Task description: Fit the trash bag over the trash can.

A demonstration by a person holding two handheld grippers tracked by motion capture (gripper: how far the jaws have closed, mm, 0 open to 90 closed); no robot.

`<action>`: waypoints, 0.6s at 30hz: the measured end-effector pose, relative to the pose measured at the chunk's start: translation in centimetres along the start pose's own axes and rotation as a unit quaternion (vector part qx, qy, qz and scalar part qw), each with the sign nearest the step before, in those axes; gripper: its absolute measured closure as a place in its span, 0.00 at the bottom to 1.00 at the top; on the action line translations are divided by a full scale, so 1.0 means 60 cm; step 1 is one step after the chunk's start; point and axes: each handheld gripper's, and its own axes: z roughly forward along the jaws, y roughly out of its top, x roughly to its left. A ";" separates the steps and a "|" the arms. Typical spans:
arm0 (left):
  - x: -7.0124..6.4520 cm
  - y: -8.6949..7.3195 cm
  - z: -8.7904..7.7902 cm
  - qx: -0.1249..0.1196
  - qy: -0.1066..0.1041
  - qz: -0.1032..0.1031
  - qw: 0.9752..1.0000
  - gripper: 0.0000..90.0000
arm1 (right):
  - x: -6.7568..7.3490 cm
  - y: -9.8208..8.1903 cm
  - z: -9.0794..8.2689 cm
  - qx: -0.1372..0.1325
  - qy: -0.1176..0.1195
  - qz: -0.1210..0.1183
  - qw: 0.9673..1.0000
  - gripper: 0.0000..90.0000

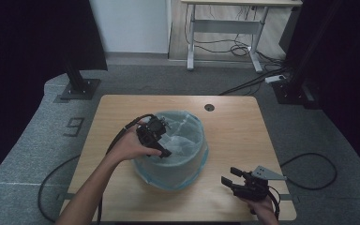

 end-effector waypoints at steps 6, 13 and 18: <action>-0.002 -0.001 0.003 0.019 -0.008 0.006 1.000 0.26 | 0.000 0.000 0.001 0.001 0.001 -0.001 1.000 0.38; 0.000 -0.005 0.002 0.018 -0.014 0.000 1.000 0.26 | 0.000 0.000 0.000 0.000 0.000 0.001 1.000 0.38; -0.003 -0.004 -0.016 -0.024 -0.013 0.006 1.000 0.26 | -0.002 0.000 -0.001 -0.002 -0.001 0.001 1.000 0.38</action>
